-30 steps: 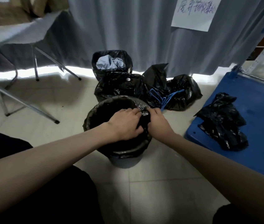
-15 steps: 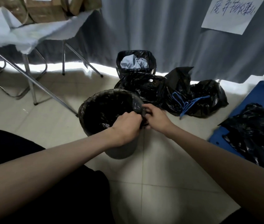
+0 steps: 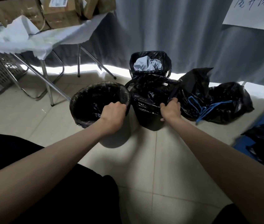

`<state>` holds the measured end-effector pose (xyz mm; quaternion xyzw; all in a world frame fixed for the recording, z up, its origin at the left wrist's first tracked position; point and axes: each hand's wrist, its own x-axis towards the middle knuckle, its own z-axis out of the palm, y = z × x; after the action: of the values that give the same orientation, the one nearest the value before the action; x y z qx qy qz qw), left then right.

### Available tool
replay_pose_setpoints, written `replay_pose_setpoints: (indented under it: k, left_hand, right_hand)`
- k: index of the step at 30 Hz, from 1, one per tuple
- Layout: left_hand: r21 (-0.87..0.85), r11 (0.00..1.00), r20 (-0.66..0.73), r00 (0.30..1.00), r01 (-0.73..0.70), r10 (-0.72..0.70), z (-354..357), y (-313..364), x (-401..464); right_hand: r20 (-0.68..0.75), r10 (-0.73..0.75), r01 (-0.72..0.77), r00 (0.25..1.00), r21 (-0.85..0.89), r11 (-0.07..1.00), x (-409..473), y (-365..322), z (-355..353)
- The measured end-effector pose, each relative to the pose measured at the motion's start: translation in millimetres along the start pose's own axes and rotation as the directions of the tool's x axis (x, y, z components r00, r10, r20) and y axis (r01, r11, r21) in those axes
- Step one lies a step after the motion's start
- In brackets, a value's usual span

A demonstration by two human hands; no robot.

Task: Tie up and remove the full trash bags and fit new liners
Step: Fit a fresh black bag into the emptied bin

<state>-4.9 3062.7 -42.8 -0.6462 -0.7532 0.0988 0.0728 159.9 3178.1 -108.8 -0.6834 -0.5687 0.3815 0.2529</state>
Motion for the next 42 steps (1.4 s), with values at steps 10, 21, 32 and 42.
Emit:
replay_pose_setpoints:
  k: [10,21,32,42]
  left_hand:
    - [0.124,0.985,-0.009,0.993,0.116,-0.116,13,-24,30]
    - [-0.030,0.999,-0.033,0.999,0.017,-0.018,14,2,54]
    - [-0.055,0.990,0.017,0.991,-0.129,0.130,10,59,68]
    - [-0.083,0.990,0.094,0.989,-0.111,0.119,33,65,87]
  right_hand:
    - [-0.013,0.106,-0.104,0.994,0.091,0.990,24,2,10]
    - [0.095,-0.041,0.059,0.995,-0.190,0.980,-2,14,-18]
    - [0.252,-0.071,0.138,0.965,-0.262,0.955,-33,14,-26]
    - [0.207,-0.380,0.425,0.901,-0.593,0.684,-49,13,-38]
